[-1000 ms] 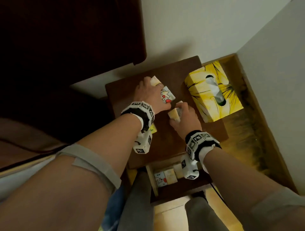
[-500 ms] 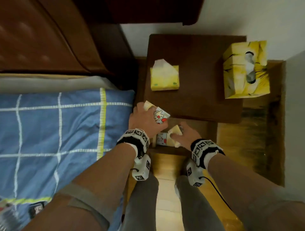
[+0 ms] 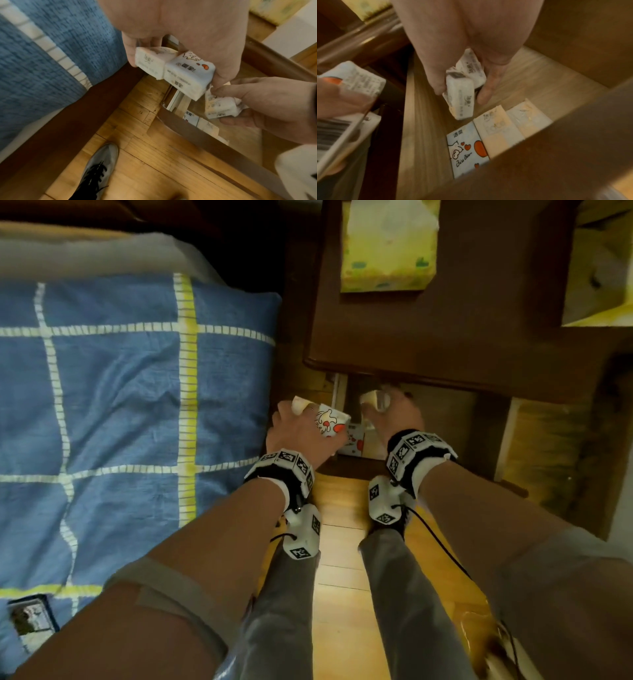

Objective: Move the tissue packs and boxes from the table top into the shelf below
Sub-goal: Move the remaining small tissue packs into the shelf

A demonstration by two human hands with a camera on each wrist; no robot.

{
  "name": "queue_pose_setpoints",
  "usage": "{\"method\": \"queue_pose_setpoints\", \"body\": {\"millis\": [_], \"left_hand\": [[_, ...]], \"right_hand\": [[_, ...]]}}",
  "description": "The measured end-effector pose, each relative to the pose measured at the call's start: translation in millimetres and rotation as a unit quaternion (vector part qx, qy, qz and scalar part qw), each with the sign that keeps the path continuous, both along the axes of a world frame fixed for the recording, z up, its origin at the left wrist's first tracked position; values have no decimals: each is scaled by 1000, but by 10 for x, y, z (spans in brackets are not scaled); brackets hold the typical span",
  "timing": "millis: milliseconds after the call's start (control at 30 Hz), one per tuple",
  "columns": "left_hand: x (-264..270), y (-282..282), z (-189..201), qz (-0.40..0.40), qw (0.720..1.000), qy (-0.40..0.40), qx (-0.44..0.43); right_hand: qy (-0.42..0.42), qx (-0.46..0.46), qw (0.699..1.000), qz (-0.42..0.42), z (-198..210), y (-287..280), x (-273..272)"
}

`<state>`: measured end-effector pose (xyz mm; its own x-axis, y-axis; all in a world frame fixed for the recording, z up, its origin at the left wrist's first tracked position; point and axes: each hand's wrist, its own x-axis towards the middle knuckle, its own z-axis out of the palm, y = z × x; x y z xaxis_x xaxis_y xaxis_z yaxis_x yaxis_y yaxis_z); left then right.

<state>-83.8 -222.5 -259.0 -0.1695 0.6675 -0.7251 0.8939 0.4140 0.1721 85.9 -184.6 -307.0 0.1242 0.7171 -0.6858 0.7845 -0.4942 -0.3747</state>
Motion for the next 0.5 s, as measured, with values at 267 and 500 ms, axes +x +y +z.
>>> {"method": "queue_pose_setpoints", "body": {"millis": [267, 500], "left_hand": [[5, 116, -133, -18, 1000, -15, -11], [46, 212, -139, -22, 999, -17, -34]], "right_hand": [[-13, -43, 999, 28, -168, 127, -104], [-74, -22, 997, 4, -130, 89, 141]]}}
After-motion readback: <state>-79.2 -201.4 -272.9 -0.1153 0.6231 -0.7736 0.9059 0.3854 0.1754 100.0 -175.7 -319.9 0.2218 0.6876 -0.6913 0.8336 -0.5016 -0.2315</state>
